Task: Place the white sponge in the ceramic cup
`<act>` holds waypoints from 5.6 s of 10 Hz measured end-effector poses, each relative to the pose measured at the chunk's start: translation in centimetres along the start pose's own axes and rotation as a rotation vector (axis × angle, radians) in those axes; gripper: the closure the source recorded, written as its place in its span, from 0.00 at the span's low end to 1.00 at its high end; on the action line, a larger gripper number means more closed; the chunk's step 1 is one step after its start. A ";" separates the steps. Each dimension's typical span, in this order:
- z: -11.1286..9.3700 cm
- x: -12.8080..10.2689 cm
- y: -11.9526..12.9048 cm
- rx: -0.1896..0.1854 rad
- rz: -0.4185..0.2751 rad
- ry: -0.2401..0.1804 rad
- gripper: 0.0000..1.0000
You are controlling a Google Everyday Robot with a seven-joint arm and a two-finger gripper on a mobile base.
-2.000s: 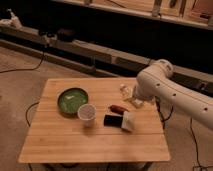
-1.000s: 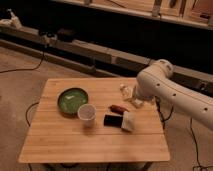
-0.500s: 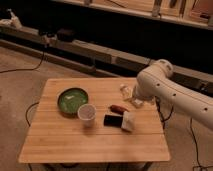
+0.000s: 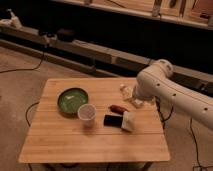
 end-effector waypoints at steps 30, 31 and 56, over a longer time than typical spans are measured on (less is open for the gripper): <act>14.9 -2.9 -0.7 0.107 0.063 -0.034 0.83; 13.7 -2.5 -1.2 0.125 0.056 -0.019 0.83; -22.4 6.1 -17.7 0.609 -0.579 0.678 0.83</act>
